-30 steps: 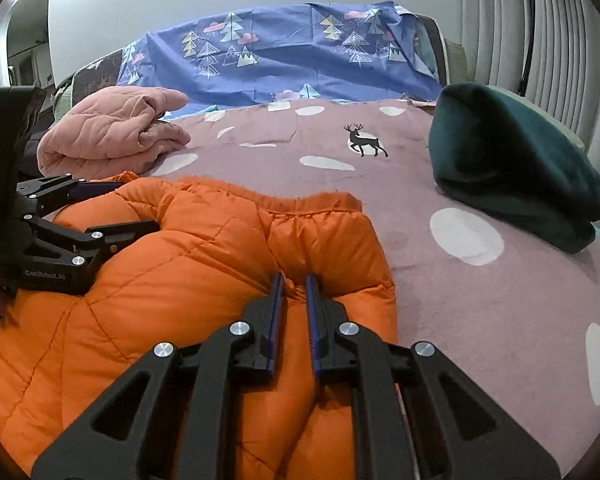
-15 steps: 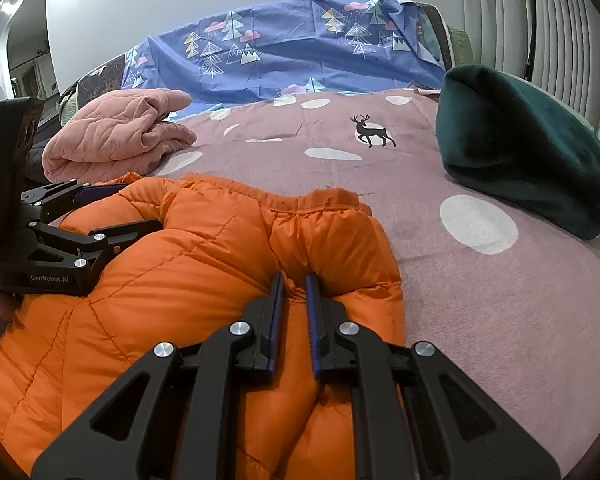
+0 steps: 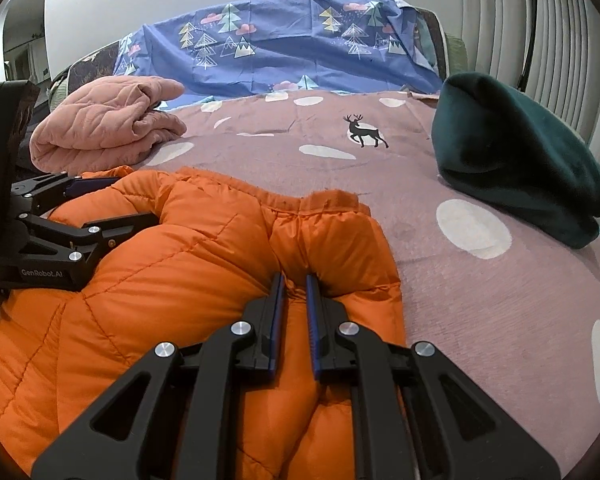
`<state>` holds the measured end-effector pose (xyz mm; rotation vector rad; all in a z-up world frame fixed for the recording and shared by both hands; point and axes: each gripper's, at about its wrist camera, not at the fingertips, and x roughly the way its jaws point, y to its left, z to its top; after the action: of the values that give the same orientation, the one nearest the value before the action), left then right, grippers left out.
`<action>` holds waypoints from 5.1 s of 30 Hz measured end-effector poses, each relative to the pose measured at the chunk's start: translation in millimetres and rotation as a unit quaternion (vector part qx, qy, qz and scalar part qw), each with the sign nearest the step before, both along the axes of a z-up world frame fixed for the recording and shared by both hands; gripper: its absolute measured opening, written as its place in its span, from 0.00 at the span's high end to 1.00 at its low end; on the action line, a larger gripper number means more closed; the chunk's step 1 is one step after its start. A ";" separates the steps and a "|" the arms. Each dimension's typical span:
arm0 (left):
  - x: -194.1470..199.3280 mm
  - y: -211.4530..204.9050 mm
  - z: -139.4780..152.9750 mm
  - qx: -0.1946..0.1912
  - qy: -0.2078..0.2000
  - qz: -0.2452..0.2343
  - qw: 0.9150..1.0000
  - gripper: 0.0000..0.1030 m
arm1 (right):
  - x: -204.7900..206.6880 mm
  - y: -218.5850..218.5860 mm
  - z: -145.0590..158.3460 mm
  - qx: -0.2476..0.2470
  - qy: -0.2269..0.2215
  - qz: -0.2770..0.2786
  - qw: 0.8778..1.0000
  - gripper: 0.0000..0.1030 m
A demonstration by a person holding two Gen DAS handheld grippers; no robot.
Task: Fold large clothes
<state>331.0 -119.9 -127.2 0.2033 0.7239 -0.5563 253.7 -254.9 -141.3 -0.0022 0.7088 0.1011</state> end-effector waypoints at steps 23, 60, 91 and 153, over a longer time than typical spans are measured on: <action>-2.1 2.2 -1.4 -0.002 -0.001 0.001 1.000 0.13 | -1.7 2.3 0.8 -0.006 -0.006 -0.002 1.000 0.88; -167.2 -2.9 44.8 0.029 -0.037 -0.098 0.994 0.10 | -140.8 9.9 22.8 0.092 -0.001 0.036 0.995 0.59; -204.7 -2.7 40.5 0.013 -0.037 -0.137 0.990 0.05 | -173.4 9.0 -5.4 0.113 0.024 0.019 0.993 0.99; -47.3 111.9 -7.8 -0.251 0.198 0.028 0.947 0.02 | -142.7 4.2 -29.9 0.235 0.052 0.003 0.971 0.52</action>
<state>283.7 -8.1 -135.0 -0.4153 0.9471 -0.7190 111.1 -250.7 -171.1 0.4575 0.7760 0.2739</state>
